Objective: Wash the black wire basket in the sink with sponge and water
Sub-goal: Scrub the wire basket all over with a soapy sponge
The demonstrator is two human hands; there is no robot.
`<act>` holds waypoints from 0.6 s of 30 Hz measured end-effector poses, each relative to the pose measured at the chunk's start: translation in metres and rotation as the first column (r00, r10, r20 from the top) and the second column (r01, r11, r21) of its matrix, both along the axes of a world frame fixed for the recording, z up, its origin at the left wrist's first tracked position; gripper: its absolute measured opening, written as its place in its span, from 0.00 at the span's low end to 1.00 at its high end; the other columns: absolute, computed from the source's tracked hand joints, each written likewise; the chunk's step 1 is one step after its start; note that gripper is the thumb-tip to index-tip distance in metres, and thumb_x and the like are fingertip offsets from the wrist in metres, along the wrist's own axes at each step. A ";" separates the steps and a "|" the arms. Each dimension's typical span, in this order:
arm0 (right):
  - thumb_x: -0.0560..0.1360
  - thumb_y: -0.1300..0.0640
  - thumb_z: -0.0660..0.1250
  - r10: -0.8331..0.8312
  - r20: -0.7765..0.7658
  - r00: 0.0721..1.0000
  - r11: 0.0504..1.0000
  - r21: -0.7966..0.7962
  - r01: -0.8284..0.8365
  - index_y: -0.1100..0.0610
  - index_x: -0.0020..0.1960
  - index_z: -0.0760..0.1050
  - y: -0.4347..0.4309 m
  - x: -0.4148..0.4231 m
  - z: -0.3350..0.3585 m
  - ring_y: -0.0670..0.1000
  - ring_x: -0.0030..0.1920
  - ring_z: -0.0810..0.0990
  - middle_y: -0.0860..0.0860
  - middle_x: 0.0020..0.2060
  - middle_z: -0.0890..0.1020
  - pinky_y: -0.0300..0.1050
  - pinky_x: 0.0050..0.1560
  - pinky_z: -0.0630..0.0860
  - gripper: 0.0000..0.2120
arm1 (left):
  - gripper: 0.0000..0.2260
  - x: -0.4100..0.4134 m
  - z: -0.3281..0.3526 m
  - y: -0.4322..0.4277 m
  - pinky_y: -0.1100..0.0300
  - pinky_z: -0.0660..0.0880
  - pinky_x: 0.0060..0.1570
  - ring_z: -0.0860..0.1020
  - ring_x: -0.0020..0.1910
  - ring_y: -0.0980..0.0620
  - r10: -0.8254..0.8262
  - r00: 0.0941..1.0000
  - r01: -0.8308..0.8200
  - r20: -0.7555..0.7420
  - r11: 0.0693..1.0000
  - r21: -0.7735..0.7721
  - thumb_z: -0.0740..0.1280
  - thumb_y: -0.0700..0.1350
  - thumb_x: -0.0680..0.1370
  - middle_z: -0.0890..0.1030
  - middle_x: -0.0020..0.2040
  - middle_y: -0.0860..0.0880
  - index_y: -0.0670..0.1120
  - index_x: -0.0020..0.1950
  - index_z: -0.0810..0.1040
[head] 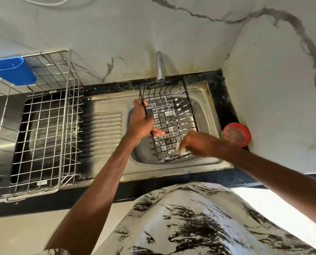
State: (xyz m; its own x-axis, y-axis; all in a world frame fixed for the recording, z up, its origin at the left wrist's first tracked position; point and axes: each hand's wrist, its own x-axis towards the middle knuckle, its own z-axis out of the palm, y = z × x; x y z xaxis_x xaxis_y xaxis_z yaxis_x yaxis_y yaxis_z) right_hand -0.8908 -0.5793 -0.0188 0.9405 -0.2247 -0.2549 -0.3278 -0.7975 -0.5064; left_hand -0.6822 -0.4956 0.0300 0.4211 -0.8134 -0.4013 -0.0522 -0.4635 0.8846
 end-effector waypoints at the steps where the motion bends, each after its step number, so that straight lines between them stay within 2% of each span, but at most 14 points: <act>1: 0.73 0.72 0.70 0.008 -0.060 0.998 0.992 -0.123 -0.016 0.55 0.60 0.83 -0.003 0.000 0.003 0.51 0.54 0.85 0.53 0.57 0.85 0.44 0.55 0.80 0.20 | 0.20 0.001 0.001 0.001 0.50 0.83 0.29 0.85 0.34 0.33 -0.010 1.000 0.011 0.012 1.000 -0.018 0.55 0.29 0.81 0.73 0.59 0.31 0.52 0.65 0.59; 3: 0.75 0.70 0.67 -0.040 -0.175 0.984 0.947 -0.320 -0.019 0.54 0.67 0.78 -0.002 0.000 0.012 0.57 0.58 0.82 0.56 0.60 0.82 0.49 0.56 0.78 0.23 | 0.18 0.000 0.003 0.003 0.48 0.84 0.32 0.86 0.35 0.34 0.000 1.000 0.002 0.026 0.998 -0.069 0.53 0.30 0.82 0.74 0.54 0.34 0.51 0.64 0.58; 5: 0.76 0.71 0.63 -0.058 -0.179 0.982 0.930 -0.366 -0.011 0.55 0.70 0.75 0.008 0.002 0.016 0.58 0.60 0.81 0.57 0.61 0.81 0.50 0.56 0.77 0.25 | 0.16 -0.001 0.001 0.006 0.45 0.84 0.38 0.86 0.35 0.35 0.017 0.997 -0.007 0.072 0.991 -0.133 0.52 0.30 0.83 0.74 0.49 0.40 0.49 0.64 0.57; 7: 0.74 0.74 0.61 -0.113 -0.079 0.990 0.950 -0.300 0.085 0.56 0.68 0.77 0.020 0.003 0.013 0.58 0.59 0.82 0.58 0.60 0.82 0.50 0.56 0.78 0.27 | 0.16 -0.001 0.000 0.010 0.47 0.84 0.38 0.86 0.35 0.37 0.027 0.993 -0.004 0.111 0.980 -0.197 0.53 0.31 0.84 0.74 0.48 0.45 0.49 0.64 0.57; 9: 0.72 0.77 0.61 -0.175 0.050 0.983 0.970 -0.161 0.181 0.58 0.63 0.81 0.038 0.008 0.006 0.57 0.55 0.85 0.58 0.57 0.85 0.48 0.54 0.80 0.25 | 0.15 -0.002 -0.001 0.014 0.52 0.83 0.35 0.87 0.35 0.39 0.029 0.991 0.003 0.134 0.971 -0.238 0.53 0.31 0.84 0.73 0.50 0.48 0.49 0.64 0.56; 13: 0.72 0.77 0.65 -0.131 0.216 0.968 0.991 0.051 0.123 0.60 0.53 0.85 0.059 0.018 -0.001 0.52 0.49 0.87 0.56 0.50 0.87 0.46 0.48 0.83 0.18 | 0.16 0.000 -0.003 0.019 0.55 0.83 0.33 0.87 0.36 0.39 0.015 0.993 0.015 0.114 0.967 -0.256 0.53 0.31 0.84 0.70 0.52 0.49 0.50 0.64 0.57; 15: 0.71 0.77 0.65 -0.143 0.201 0.969 0.989 0.003 0.145 0.60 0.55 0.84 0.047 0.008 -0.003 0.53 0.50 0.86 0.57 0.51 0.87 0.43 0.49 0.83 0.20 | 0.15 0.001 -0.004 0.020 0.52 0.84 0.35 0.87 0.36 0.39 -0.011 0.993 0.042 0.121 0.965 -0.259 0.53 0.32 0.84 0.70 0.53 0.50 0.50 0.64 0.56; 18: 0.72 0.74 0.64 -0.271 0.073 0.960 0.937 -0.207 0.280 0.56 0.61 0.82 0.022 -0.015 -0.004 0.56 0.61 0.81 0.56 0.61 0.83 0.47 0.58 0.78 0.23 | 0.15 0.002 -0.007 0.019 0.47 0.84 0.39 0.87 0.37 0.38 -0.019 0.991 0.056 0.135 0.960 -0.275 0.53 0.32 0.84 0.70 0.52 0.50 0.50 0.64 0.56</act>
